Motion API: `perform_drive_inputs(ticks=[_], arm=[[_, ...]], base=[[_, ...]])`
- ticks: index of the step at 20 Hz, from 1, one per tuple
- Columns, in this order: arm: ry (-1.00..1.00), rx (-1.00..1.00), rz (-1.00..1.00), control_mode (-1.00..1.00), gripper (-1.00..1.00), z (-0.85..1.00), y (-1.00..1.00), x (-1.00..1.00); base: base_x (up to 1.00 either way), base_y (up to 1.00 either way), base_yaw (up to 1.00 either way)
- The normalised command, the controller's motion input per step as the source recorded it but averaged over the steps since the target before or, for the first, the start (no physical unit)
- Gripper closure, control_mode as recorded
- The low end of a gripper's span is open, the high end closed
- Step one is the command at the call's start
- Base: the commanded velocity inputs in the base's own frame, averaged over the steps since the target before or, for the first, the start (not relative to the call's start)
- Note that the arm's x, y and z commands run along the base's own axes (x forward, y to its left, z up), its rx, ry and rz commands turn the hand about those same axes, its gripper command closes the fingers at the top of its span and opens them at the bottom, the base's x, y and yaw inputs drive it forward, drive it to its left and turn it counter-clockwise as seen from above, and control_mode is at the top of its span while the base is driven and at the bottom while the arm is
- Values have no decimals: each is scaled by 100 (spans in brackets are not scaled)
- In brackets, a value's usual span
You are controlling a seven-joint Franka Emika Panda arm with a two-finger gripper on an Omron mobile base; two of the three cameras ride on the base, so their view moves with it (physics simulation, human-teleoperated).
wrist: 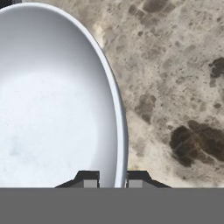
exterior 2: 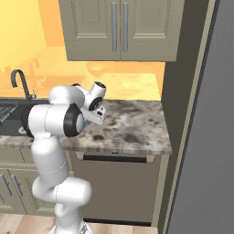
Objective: Pick the cup and bowl from the counter and place them on the counter next to the sink.
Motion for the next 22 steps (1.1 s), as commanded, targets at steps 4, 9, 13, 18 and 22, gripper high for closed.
perform_drive_inputs(ticks=[4, 9, 13, 18, 22], arm=[[-2, -3, 0, -100, 100, -26, 7, 0], [0, -2, 0, -100, 100, -17, 6, 0], [-4, -2, 0, -100, 100, -26, 5, 9], [-5, 0, 0, -100, 100, -17, 6, 3], [0, 0, 0, -100, 100, 0, 0, 0]], base=[[0, 0, 0], [0, 0, 0], [0, 0, 0], [0, 0, 0], [0, 0, 0]])
